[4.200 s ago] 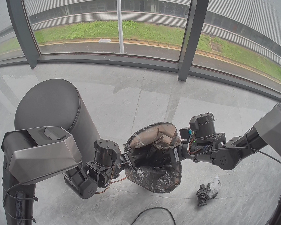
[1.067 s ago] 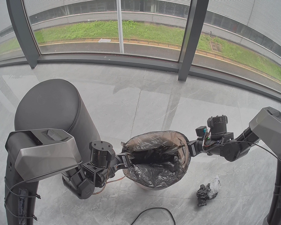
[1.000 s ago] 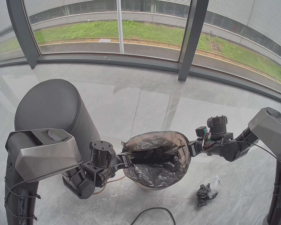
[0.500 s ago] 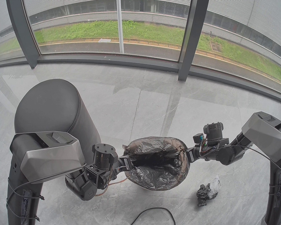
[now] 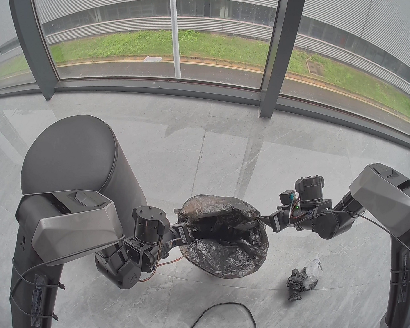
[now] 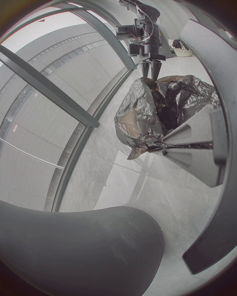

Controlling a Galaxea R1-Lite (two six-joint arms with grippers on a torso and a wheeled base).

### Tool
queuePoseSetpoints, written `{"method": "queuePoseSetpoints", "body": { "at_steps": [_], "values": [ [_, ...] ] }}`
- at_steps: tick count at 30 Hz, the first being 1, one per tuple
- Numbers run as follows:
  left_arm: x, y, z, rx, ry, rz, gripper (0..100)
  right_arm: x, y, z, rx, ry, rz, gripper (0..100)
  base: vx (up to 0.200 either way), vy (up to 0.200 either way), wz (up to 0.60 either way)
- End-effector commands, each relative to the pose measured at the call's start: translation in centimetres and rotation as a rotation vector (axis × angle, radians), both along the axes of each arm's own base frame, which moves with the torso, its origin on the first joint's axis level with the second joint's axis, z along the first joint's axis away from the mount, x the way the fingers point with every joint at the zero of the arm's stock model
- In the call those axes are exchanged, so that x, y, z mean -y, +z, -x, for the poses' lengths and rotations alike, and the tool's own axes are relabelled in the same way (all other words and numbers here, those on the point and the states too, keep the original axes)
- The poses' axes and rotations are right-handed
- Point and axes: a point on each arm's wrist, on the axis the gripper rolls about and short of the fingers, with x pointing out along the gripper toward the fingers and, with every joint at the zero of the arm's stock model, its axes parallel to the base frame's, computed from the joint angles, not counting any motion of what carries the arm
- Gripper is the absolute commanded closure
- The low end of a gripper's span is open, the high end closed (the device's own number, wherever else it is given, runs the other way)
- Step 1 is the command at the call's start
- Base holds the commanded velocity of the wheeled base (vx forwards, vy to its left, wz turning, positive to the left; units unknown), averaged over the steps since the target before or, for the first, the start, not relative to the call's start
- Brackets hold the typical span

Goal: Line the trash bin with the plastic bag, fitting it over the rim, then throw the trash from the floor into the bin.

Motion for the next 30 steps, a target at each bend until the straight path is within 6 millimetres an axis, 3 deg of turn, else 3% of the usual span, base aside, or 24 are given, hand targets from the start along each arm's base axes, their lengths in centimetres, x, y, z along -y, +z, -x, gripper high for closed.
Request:
{"method": "queuePoseSetpoints", "body": {
  "at_steps": [1,12,20,21,30],
  "values": [
    [-0.2,-0.2,0.3,-0.014,0.004,-0.008,100,0.0,0.1,-0.1,0.012,-0.002,-0.002,0,0.000,0.000,0.00],
    [0.2,-1.0,0.3,-0.024,-0.005,-0.015,100,0.0,0.4,-1.5,0.051,-0.020,-0.016,0,0.000,0.000,0.00],
    [0.3,-1.4,0.2,-0.031,-0.009,-0.018,100,3.1,0.9,-1.7,0.052,-0.087,-0.014,0,0.000,0.000,0.00],
    [0.3,-1.4,0.2,-0.033,-0.011,-0.019,0,3.3,1.0,-1.7,0.054,-0.090,-0.014,0,0.000,0.000,0.00],
    [0.1,-2.3,0.1,-0.053,-0.002,-0.033,0,3.4,1.5,-1.3,0.072,-0.081,-0.018,0,0.000,0.000,0.00]
  ]
}}
